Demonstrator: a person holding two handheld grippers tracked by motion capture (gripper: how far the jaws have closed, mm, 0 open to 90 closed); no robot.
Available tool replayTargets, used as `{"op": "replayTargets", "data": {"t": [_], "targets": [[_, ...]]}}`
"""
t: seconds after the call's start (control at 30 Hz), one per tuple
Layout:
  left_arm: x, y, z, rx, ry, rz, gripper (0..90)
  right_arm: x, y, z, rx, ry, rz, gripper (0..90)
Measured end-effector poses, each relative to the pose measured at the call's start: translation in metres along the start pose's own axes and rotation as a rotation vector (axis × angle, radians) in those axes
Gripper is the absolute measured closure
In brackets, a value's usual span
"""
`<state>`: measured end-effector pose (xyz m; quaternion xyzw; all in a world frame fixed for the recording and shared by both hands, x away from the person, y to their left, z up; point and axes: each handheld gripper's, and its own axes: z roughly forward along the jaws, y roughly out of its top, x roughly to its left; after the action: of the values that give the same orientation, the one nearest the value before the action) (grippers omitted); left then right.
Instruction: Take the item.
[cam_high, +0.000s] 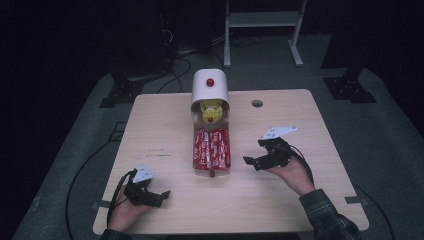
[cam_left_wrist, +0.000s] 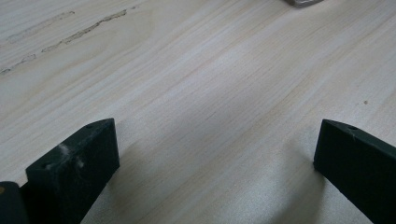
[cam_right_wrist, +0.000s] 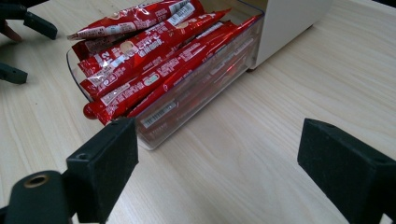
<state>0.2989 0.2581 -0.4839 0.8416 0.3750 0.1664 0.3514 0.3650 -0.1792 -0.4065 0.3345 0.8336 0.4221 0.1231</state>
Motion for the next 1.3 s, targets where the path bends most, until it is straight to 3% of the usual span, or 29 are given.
{"op": "replayTargets", "data": {"t": [1.3], "targets": [[0.000, 0.000, 0.000, 0.001, 0.001, 0.003, 0.0, 0.030, 0.046, 0.051, -0.015, 0.048, -0.037, 12.9]]}}
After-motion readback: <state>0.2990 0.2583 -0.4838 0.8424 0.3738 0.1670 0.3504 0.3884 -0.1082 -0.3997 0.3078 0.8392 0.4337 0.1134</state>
